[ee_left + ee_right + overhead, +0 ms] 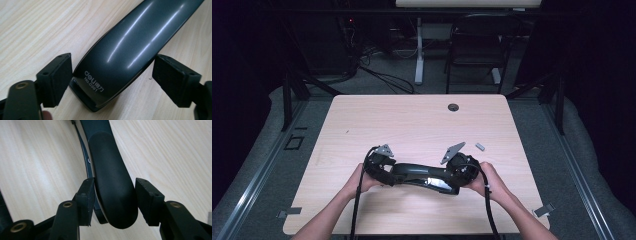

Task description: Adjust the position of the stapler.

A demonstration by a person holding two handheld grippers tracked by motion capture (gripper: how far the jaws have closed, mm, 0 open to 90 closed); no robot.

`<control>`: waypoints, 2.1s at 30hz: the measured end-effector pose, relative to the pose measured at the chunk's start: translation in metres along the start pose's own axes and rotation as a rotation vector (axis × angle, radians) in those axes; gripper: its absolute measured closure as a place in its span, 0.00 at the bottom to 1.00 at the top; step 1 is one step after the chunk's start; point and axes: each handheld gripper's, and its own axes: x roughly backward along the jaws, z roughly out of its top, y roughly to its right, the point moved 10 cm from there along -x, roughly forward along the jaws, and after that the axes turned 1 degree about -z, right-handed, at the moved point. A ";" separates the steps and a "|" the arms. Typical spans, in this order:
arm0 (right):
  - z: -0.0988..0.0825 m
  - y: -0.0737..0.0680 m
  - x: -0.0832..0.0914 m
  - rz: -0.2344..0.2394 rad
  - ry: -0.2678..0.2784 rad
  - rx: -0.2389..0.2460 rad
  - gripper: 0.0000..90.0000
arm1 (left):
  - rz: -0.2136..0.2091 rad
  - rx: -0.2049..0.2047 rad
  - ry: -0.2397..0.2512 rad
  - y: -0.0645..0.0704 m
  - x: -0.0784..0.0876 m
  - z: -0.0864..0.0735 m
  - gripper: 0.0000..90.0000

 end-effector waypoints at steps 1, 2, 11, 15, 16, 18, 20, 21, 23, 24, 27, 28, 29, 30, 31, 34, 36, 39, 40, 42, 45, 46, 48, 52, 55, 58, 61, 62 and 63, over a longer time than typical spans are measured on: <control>-0.001 0.002 0.000 0.002 -0.007 0.004 0.57 | -0.001 0.004 0.002 0.000 0.000 0.000 0.21; 0.000 0.003 -0.001 0.010 0.004 -0.007 0.56 | 0.000 0.006 0.003 0.000 0.000 0.000 0.21; 0.000 0.019 -0.004 -0.023 0.010 -0.040 0.51 | -0.019 0.045 0.048 0.002 0.002 0.005 0.26; 0.000 0.023 -0.004 -0.023 0.008 -0.046 0.50 | -0.032 0.041 0.050 0.003 0.002 0.006 0.26; 0.001 0.023 -0.004 -0.018 0.021 -0.060 0.50 | -0.032 0.040 0.049 0.003 0.002 0.006 0.26; 0.000 0.023 -0.003 -0.011 0.019 -0.070 0.50 | -0.031 0.041 0.048 0.003 0.002 0.006 0.26; -0.003 0.025 0.001 -0.013 0.011 -0.080 0.50 | -0.018 0.042 0.044 0.003 0.002 0.006 0.26; -0.004 0.026 0.002 -0.008 0.017 -0.089 0.51 | -0.018 0.043 0.043 0.003 0.002 0.006 0.26; -0.008 0.027 0.005 0.003 0.016 -0.101 0.53 | -0.037 0.045 0.043 0.004 0.001 0.006 0.27; -0.008 0.028 0.005 0.006 0.022 -0.108 0.53 | -0.041 0.044 0.040 0.005 0.001 0.005 0.28; -0.008 0.028 0.005 -0.002 0.022 -0.095 0.53 | -0.042 0.044 0.037 0.005 0.000 0.005 0.28; -0.008 0.028 0.005 0.000 0.024 -0.096 0.53 | -0.046 0.046 0.038 0.005 0.001 0.005 0.28; -0.007 0.028 0.004 0.002 0.034 -0.099 0.53 | -0.062 0.047 0.040 0.006 0.001 0.005 0.28; -0.007 0.028 0.004 0.002 0.038 -0.098 0.53 | -0.053 0.047 0.039 0.005 0.002 0.005 0.28; -0.008 0.029 0.004 0.000 0.038 -0.095 0.53 | -0.057 0.046 0.038 0.005 0.002 0.005 0.29; -0.006 0.030 0.003 0.004 0.058 -0.096 0.53 | -0.072 0.044 0.040 0.006 0.003 0.005 0.30; -0.005 0.031 0.002 0.005 0.073 -0.105 0.52 | -0.072 0.046 0.036 0.005 0.004 0.004 0.31; -0.003 0.033 0.001 0.012 0.078 -0.108 0.52 | -0.065 0.049 0.030 0.004 0.006 0.003 0.31; -0.002 0.033 0.000 0.015 0.083 -0.112 0.52 | -0.064 0.049 0.029 0.003 0.007 0.003 0.32; -0.001 0.033 -0.002 0.022 0.088 -0.114 0.52 | -0.059 0.045 0.018 0.003 0.009 0.001 0.32; 0.000 0.031 -0.005 0.030 0.084 -0.113 0.52 | -0.061 0.039 0.010 0.001 0.011 -0.001 0.32; 0.001 0.030 -0.005 0.030 0.087 -0.113 0.52 | -0.058 0.039 0.006 0.001 0.011 -0.001 0.32; 0.002 0.029 -0.006 0.032 0.083 -0.110 0.52 | -0.057 0.039 0.003 0.001 0.012 -0.002 0.32; 0.003 0.027 -0.005 0.027 0.086 -0.107 0.52 | -0.056 0.032 -0.002 0.000 0.013 -0.003 0.32; 0.004 0.025 -0.005 0.027 0.088 -0.106 0.52 | -0.053 0.024 -0.004 0.001 0.013 -0.003 0.32; 0.004 0.023 -0.006 0.030 0.088 -0.104 0.53 | -0.071 0.023 -0.006 0.001 0.015 -0.005 0.32; 0.006 0.021 -0.006 0.031 0.090 -0.101 0.53 | -0.062 0.024 -0.016 0.001 0.017 -0.006 0.32; 0.006 0.020 -0.007 0.028 0.097 -0.101 0.53 | -0.061 0.028 -0.017 0.001 0.017 -0.007 0.32; 0.007 0.019 -0.007 0.027 0.101 -0.103 0.53 | -0.061 0.034 -0.018 0.001 0.017 -0.007 0.31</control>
